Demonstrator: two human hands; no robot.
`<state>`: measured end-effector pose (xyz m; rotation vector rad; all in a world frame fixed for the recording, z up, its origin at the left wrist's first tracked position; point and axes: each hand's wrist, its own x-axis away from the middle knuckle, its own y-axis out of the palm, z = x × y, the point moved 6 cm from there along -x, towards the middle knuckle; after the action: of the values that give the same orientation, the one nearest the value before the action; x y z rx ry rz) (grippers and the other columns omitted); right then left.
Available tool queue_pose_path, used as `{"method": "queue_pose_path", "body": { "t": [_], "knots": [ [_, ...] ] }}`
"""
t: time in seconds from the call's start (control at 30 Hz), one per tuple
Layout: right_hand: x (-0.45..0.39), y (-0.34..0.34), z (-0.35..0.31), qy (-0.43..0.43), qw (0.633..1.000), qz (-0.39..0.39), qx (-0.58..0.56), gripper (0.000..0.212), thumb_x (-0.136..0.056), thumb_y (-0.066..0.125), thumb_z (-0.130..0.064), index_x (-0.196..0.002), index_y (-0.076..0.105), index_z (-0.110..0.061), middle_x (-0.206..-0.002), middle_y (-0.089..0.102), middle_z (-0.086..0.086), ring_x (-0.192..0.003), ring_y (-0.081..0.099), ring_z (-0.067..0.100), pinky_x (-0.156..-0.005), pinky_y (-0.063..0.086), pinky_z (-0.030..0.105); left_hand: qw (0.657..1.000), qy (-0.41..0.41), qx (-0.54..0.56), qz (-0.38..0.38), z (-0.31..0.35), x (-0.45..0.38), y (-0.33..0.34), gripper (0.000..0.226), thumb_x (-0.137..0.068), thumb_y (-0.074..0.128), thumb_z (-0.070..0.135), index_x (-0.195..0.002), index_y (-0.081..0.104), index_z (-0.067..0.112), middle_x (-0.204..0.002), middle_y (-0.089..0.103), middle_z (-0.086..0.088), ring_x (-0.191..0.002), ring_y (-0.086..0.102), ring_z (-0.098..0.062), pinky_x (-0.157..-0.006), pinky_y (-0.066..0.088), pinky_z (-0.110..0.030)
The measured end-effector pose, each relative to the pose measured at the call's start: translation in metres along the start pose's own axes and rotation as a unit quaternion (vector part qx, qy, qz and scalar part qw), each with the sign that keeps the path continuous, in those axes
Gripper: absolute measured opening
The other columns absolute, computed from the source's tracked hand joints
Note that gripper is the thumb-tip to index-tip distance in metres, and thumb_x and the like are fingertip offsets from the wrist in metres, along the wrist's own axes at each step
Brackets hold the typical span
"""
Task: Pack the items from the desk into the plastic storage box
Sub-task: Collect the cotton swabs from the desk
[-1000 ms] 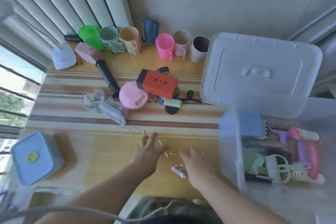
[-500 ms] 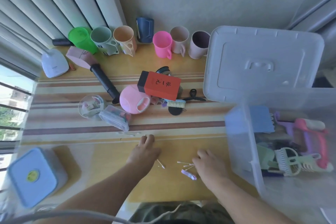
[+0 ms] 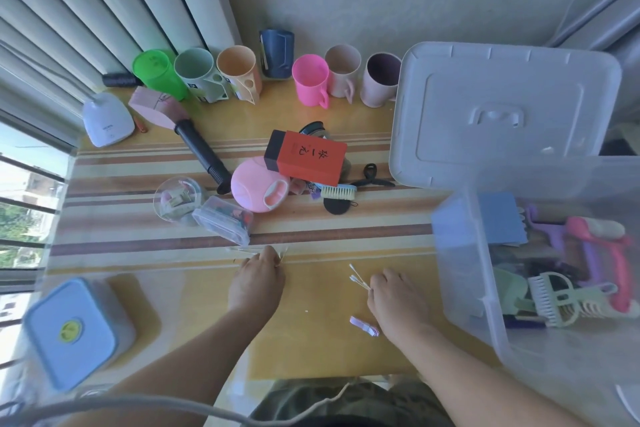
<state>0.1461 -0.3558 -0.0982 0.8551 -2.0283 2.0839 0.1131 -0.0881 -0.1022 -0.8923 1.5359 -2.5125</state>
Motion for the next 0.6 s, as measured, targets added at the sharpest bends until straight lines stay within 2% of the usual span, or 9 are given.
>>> {"method": "queue_pose_path", "body": {
  "t": [0.07, 0.13, 0.23, 0.3, 0.37, 0.5, 0.6],
  "knots": [
    [-0.005, 0.004, 0.0, 0.008, 1.0, -0.011, -0.019, 0.038, -0.067, 0.091, -0.021, -0.065, 0.053, -0.023, -0.069, 0.05, -0.003, -0.06, 0.044, 0.02, -0.048, 0.033, 0.032, 1.0, -0.024, 0.003, -0.018, 0.0, 0.0, 0.006, 0.012, -0.095, 0.049, 0.018, -0.106, 0.048, 0.022, -0.098, 0.065, -0.004, -0.098, 0.058, -0.032, -0.07, 0.039, -0.038],
    [-0.007, 0.011, 0.002, 0.018, 0.998, -0.052, -0.008, 0.038, -0.079, 0.084, -0.02, -0.073, 0.047, -0.027, -0.081, 0.055, -0.003, -0.07, 0.045, 0.02, -0.056, 0.037, 0.031, 0.998, -0.042, -0.002, -0.041, -0.001, 0.0, 0.013, 0.018, -0.094, 0.047, 0.015, -0.111, 0.046, 0.021, -0.1, 0.065, -0.006, -0.098, 0.059, -0.033, -0.07, 0.04, -0.037],
    [-0.005, 0.008, 0.006, 0.019, 0.997, -0.069, -0.006, 0.015, -0.099, 0.063, -0.019, -0.097, 0.051, -0.028, -0.108, 0.052, -0.004, -0.098, 0.049, 0.019, -0.073, 0.04, 0.03, 0.997, -0.054, 0.002, -0.056, -0.004, 0.003, 0.021, 0.017, -0.096, 0.053, 0.027, -0.109, 0.047, 0.019, -0.1, 0.065, -0.005, -0.1, 0.061, -0.033, -0.071, 0.043, -0.038],
    [-0.005, 0.007, 0.009, 0.023, 0.997, -0.071, -0.021, 0.01, -0.102, 0.058, -0.018, -0.105, 0.054, -0.026, -0.11, 0.048, -0.005, -0.096, 0.041, 0.017, -0.073, 0.038, 0.03, 0.997, -0.057, 0.012, -0.054, -0.006, 0.002, 0.023, 0.023, -0.095, 0.059, 0.036, -0.107, 0.048, 0.019, -0.1, 0.065, -0.003, -0.1, 0.06, -0.03, -0.072, 0.045, -0.038],
    [-0.004, 0.002, 0.01, 0.033, 0.997, -0.067, -0.036, 0.006, -0.104, 0.055, -0.019, -0.105, 0.053, -0.025, -0.11, 0.048, -0.005, -0.093, 0.038, 0.017, -0.072, 0.038, 0.031, 0.997, -0.06, 0.007, -0.051, -0.007, -0.001, 0.022, 0.024, -0.096, 0.061, 0.04, -0.105, 0.052, 0.02, -0.101, 0.065, -0.003, -0.101, 0.06, -0.029, -0.076, 0.049, -0.038],
    [-0.013, -0.008, 0.004, 0.058, 0.994, -0.034, -0.089, 0.01, -0.108, 0.047, -0.024, -0.098, 0.048, -0.024, -0.113, 0.054, -0.003, -0.093, 0.048, 0.019, -0.071, 0.04, 0.031, 0.997, -0.038, -0.038, -0.046, -0.004, -0.004, 0.02, 0.019, -0.099, 0.055, 0.037, -0.11, 0.064, 0.026, -0.108, 0.066, 0.001, -0.105, 0.061, -0.025, -0.084, 0.05, -0.037],
    [-0.021, -0.007, -0.002, 0.068, 0.99, -0.025, -0.119, 0.016, -0.108, 0.048, -0.033, -0.109, 0.059, -0.021, -0.118, 0.056, -0.002, -0.101, 0.054, 0.021, -0.074, 0.047, 0.034, 0.992, -0.015, -0.121, -0.041, 0.003, -0.002, 0.015, 0.023, -0.099, 0.048, 0.035, -0.109, 0.067, 0.032, -0.112, 0.065, 0.005, -0.111, 0.059, -0.023, -0.086, 0.044, -0.038]
  ]
}}
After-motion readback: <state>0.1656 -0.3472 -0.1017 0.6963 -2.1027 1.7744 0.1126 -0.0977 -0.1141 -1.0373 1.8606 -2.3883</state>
